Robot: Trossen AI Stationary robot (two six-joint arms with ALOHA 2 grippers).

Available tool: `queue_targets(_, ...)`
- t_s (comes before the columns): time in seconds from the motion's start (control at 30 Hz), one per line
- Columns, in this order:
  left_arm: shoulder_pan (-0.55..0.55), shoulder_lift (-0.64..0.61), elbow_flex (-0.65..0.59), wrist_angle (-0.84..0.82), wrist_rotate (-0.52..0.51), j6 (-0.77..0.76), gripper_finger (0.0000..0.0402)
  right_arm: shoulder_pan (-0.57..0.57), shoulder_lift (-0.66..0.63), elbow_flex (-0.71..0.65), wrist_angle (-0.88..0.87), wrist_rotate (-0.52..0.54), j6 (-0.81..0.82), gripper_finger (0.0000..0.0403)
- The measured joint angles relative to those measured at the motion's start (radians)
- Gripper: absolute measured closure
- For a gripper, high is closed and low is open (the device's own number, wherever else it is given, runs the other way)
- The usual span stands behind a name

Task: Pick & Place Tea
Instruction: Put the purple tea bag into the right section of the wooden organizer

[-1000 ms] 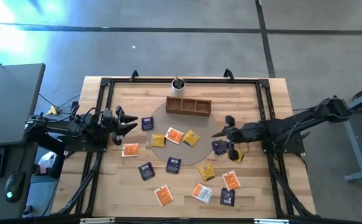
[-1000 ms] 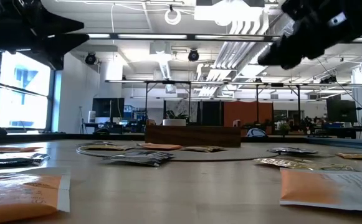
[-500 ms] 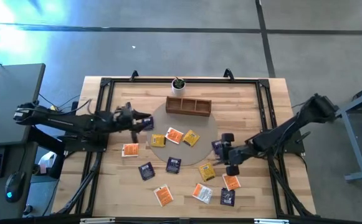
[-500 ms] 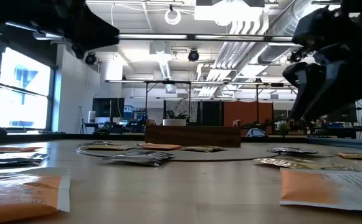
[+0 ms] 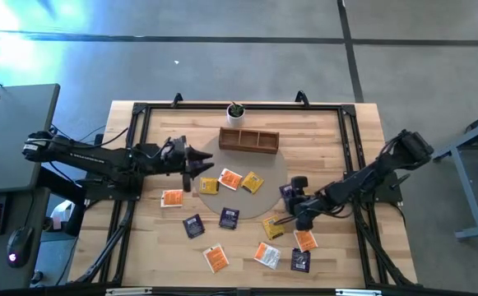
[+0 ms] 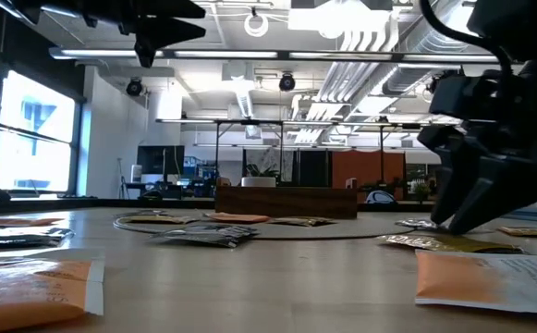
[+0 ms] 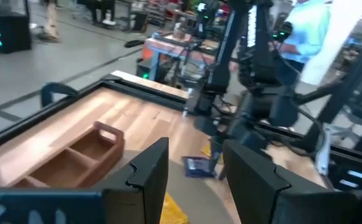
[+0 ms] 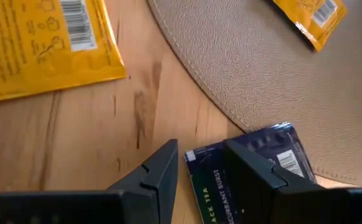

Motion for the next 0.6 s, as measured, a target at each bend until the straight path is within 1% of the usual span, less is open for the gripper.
queue_targets(0.2,0.0,0.0,0.0,-0.006,0.033,-0.008,0.025,-0.014,0.019,0.001,0.003,0.052,-0.021,0.0279)
queue_targets(0.4,0.0,0.0,0.0,-0.01,0.041,-0.008,0.025,-0.02,0.019,0.0,-0.013,0.072,-0.056,0.0281)
queue_targets(0.5,0.0,0.0,0.0,-0.01,0.041,-0.011,0.025,-0.036,0.02,0.0,-0.035,0.065,-0.011,0.0297)
queue_targets(0.6,0.0,0.0,0.0,-0.01,0.051,-0.019,0.025,-0.055,0.02,0.0,-0.05,0.038,0.01,0.0329)
